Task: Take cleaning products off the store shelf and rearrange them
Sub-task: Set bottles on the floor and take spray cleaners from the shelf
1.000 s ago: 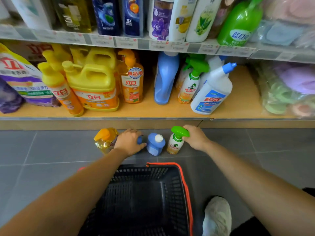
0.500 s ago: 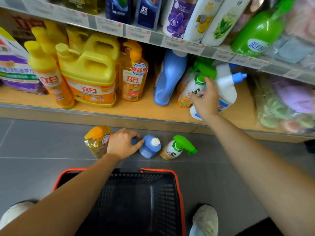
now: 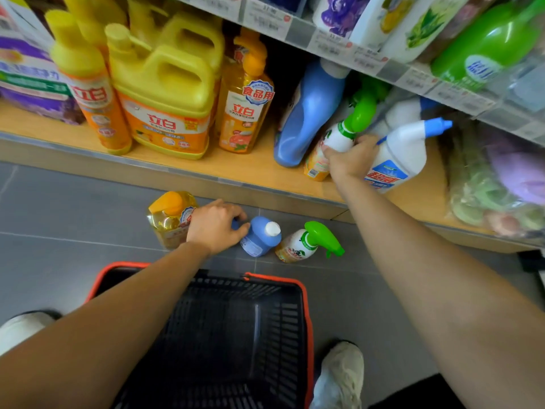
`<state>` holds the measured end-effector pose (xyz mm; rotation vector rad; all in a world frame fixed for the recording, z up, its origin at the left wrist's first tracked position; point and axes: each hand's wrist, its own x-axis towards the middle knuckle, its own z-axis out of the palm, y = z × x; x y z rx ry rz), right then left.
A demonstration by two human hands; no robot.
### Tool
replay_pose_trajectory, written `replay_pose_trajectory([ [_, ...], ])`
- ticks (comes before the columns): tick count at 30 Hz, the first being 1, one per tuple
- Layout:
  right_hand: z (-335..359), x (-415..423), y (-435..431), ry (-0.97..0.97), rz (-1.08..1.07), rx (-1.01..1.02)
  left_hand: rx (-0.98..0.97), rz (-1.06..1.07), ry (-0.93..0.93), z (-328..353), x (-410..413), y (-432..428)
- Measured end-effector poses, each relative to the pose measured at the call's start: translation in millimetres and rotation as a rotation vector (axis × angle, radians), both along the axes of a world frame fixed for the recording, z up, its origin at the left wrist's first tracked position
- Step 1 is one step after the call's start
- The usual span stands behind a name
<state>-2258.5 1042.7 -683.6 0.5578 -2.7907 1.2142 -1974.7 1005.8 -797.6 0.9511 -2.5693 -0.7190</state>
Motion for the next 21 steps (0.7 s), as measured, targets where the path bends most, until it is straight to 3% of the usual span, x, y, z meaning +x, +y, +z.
replay_pose_trajectory([
  [4, -10.4, 1.1, -3.4, -0.19, 0.074, -0.094, -0.008, -0.005, 0.009, -0.2, -0.1, 0.2],
  [11, -2.7, 17.8, 23.1, -0.148, 0.157, -0.215, -0.048, -0.028, -0.001, -1.9, 2.2, -1.0],
  [17, 45.0, 44.4, 73.3, -0.124, 0.444, -0.109, 0.268, -0.192, -0.26, 24.3, -1.5, -13.2],
  [21, 72.8, 66.3, 100.1, -0.178, 0.553, -0.037, 0.162, -0.229, -0.347, 57.6, -0.1, -17.4],
])
